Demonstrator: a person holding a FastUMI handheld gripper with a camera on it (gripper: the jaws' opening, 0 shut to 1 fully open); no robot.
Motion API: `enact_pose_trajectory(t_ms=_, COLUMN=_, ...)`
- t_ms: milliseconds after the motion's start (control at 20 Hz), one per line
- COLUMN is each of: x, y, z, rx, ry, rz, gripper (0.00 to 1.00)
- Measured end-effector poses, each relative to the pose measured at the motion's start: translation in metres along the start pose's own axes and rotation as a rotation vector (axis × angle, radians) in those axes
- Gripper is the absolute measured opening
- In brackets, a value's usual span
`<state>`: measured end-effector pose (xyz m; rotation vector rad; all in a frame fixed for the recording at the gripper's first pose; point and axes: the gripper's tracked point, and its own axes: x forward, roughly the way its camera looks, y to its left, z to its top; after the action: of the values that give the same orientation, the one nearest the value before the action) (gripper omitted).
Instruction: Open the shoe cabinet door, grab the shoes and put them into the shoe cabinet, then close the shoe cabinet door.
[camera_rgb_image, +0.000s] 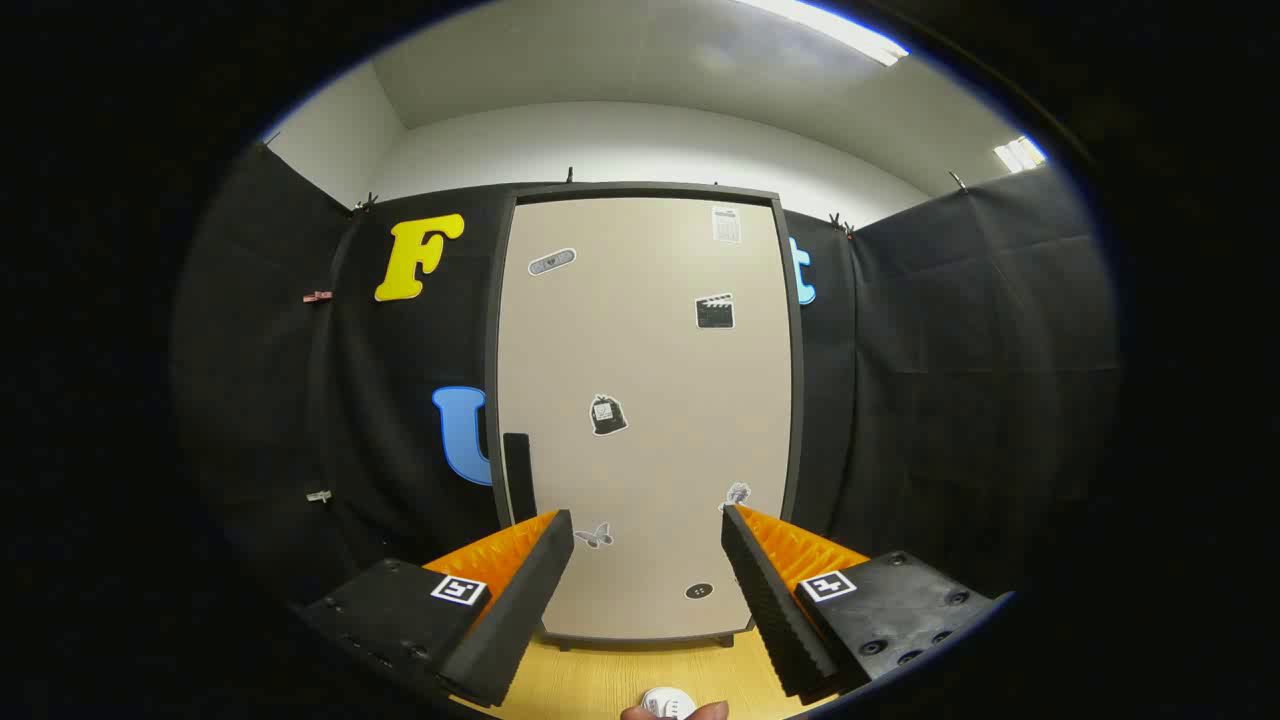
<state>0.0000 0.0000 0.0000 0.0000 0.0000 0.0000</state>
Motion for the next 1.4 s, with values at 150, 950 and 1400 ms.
enact_pose_trajectory(t_ms=150, x=0.001, y=0.000, z=-0.002, rx=-0.004, ry=-0.006, rz=0.002, gripper=0.97)
enact_pose_trajectory(t_ms=950, x=0.014, y=0.019, z=-0.006, rx=0.010, ry=0.015, rz=0.024, gripper=0.97)
enact_pose_trajectory(t_ms=1400, x=0.057, y=0.095, z=-0.002, rx=0.048, ry=0.006, rz=0.102, gripper=0.97)
